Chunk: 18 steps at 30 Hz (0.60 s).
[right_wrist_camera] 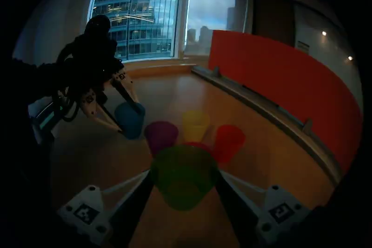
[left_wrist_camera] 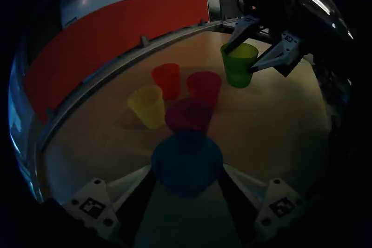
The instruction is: Pour water
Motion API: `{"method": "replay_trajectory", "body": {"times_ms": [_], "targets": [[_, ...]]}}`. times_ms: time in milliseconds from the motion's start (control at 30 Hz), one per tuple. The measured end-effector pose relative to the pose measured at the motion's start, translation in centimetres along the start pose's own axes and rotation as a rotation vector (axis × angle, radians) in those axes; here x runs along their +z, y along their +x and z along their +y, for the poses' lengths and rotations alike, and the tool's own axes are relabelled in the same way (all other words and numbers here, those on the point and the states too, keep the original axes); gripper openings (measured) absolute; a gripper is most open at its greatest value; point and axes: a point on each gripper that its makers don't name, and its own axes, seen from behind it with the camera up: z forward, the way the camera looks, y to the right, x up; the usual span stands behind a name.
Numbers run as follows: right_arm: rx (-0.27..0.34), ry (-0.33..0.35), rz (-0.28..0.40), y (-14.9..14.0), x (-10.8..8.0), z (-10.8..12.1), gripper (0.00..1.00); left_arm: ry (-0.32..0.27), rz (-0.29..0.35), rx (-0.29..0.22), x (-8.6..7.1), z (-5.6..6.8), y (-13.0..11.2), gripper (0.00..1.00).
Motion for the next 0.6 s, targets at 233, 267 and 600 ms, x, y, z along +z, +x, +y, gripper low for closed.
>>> {"method": "replay_trajectory", "body": {"times_ms": [233, 267, 600], "targets": [[0.006, 0.000, -0.005, -0.6, 0.4, 0.0, 0.91, -0.001, -0.005, -0.011, 0.9, 0.0, -0.7, 0.86], [0.008, -0.001, -0.006, -0.7, 0.5, 0.0, 0.91, -0.001, -0.006, -0.014, 1.0, 0.0, -0.8, 0.86], [0.016, -0.009, -0.010, -1.2, 0.7, 0.2, 0.91, -0.003, 0.001, -0.047, 1.6, -0.2, -1.5, 0.87]]}}
